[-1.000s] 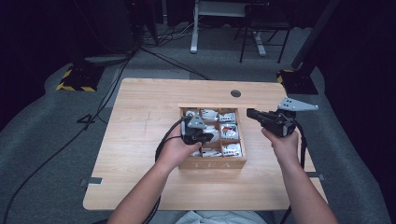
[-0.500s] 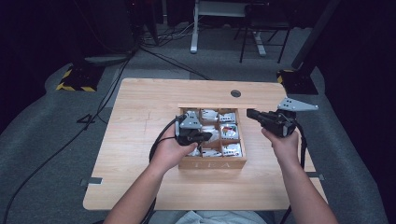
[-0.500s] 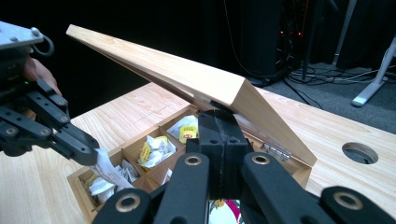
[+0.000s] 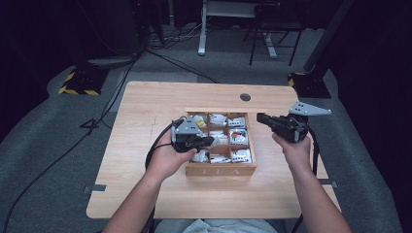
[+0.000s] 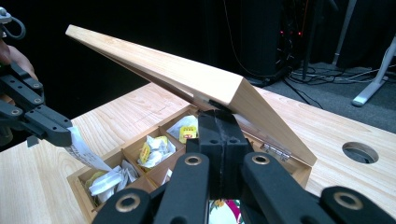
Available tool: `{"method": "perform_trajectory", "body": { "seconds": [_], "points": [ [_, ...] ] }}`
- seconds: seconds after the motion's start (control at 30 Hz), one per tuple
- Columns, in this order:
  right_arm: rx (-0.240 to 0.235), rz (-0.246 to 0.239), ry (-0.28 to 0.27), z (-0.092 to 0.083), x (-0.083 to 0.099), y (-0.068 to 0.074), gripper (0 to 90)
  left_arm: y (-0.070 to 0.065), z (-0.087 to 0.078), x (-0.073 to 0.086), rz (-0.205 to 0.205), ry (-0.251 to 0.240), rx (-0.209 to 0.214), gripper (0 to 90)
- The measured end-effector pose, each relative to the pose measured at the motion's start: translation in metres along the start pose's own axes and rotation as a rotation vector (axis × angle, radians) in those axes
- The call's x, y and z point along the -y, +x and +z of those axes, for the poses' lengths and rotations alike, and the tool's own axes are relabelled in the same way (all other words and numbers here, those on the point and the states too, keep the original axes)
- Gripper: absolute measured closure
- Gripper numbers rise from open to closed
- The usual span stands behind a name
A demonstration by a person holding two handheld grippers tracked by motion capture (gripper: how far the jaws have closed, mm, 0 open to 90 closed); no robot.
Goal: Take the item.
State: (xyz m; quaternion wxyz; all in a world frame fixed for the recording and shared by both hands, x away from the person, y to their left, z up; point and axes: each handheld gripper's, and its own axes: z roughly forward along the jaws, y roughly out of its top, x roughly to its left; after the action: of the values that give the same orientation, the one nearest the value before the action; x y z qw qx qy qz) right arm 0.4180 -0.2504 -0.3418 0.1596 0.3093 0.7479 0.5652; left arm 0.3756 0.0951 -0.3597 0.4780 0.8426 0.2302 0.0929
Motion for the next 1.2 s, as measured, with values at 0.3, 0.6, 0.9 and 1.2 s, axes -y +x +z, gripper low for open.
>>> {"method": "perform_trajectory", "body": {
  "seconds": [0.3,0.6,0.9,1.2],
  "points": [
    [0.002,0.000,0.002,0.000,0.000,0.000,90.0,0.004,-0.015,0.005,-0.005,-0.023,-0.011,90.0],
    [0.004,0.002,0.002,0.000,0.000,0.000,90.0,0.011,-0.038,0.016,-0.015,-0.032,-0.047,90.0],
    [0.005,0.004,0.002,0.000,0.000,0.000,90.0,0.018,-0.052,0.030,0.001,-0.023,-0.072,90.0],
    [0.008,0.003,0.004,0.000,0.000,0.000,90.0,0.024,-0.064,0.045,-0.029,-0.036,-0.090,90.0]
  ]
}}
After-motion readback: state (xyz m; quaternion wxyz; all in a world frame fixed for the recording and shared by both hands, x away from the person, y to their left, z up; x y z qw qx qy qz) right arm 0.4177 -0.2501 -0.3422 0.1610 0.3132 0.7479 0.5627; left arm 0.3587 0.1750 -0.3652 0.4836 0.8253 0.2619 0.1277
